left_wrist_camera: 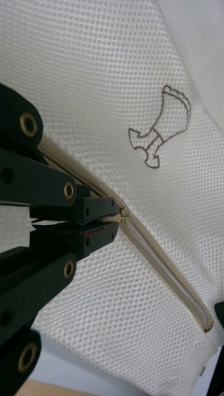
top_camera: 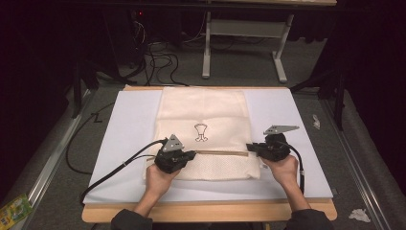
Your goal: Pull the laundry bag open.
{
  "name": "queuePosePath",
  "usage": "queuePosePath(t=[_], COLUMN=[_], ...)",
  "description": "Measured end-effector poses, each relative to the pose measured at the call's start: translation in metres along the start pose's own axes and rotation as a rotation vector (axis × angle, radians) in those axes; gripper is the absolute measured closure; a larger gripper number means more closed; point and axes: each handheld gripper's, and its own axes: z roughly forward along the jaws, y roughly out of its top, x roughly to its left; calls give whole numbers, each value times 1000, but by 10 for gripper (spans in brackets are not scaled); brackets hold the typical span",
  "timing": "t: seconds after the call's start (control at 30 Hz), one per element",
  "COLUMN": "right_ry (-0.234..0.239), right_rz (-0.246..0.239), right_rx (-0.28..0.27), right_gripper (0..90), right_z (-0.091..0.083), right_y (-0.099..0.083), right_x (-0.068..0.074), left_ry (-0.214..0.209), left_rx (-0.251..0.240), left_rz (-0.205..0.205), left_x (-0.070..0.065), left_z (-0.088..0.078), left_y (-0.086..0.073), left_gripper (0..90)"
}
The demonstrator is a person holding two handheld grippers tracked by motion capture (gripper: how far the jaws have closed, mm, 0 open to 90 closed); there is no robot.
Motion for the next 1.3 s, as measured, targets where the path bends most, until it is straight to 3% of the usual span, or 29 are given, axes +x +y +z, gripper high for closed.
queuePosePath(t=[1.3], right_ry=[-9], right_rz=[3], right_rx=[-3], right_gripper=[884], right_z=[-1], right_y=[0], right_x=[-1], left_ry=[49], left_rx=[-34], left_rz=[-37], left_x=[18], left_z=[-28], left_y=[-6], left_gripper=[871])
